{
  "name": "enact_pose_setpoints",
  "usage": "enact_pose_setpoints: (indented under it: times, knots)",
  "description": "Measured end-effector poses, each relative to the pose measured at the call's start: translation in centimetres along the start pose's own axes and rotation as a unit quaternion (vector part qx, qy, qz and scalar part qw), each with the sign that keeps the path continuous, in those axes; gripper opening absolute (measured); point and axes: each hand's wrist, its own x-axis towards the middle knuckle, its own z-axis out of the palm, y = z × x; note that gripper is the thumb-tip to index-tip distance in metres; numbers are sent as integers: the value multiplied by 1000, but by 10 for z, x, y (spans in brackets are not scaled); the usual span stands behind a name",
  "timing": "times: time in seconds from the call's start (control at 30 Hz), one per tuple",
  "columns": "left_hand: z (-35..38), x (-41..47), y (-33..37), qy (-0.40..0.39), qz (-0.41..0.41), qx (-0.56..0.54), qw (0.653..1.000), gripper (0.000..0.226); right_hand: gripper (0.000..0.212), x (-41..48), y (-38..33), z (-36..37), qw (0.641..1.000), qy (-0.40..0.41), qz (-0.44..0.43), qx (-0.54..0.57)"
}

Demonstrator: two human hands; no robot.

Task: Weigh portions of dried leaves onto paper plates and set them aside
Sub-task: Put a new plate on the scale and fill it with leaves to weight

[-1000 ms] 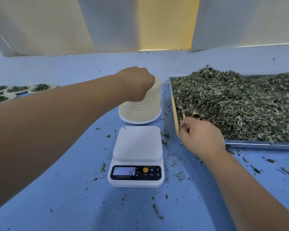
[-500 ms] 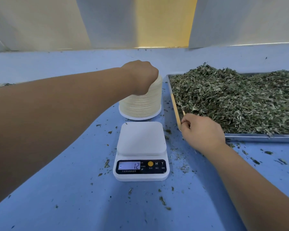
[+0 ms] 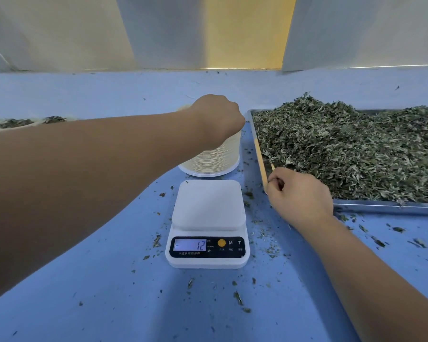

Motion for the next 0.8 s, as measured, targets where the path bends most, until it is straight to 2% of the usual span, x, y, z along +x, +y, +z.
enact_pose_setpoints:
  times: [0.03, 0.13, 0.17, 0.27, 0.33, 0.43, 0.5, 0.63, 0.8]
  knots:
    - [0, 0, 1, 3, 6, 13, 1000, 13, 20, -1, 0, 1, 1000, 14, 1, 7]
    - [4, 1, -1, 56, -17, 17, 998, 36, 17, -1, 0, 1, 996, 74, 11, 49]
    - [5, 0, -2, 73, -36, 1, 997, 36, 16, -1, 0, 1, 994, 89, 14, 61]
    - [8, -6, -4, 112, -113, -72, 985, 23, 17, -2, -1, 0, 991, 100, 15, 83]
    - [14, -14, -3, 128, -155, -110, 974, 23, 18, -2, -1, -1, 990, 103, 14, 95]
    - [24, -25, -5, 174, -184, -120, 960, 17, 19, -2, -1, 0, 990, 104, 15, 96]
    - [30, -29, -11, 211, -208, -162, 941, 12, 18, -1, 0, 1, 990, 101, 24, 97]
    - [40, -44, -18, 259, -249, -248, 900, 22, 15, -2, 0, 0, 986, 104, 45, 121]
    - [61, -74, -7, 331, -234, -331, 852, 31, 12, -3, -3, -1, 989, 95, 32, 105]
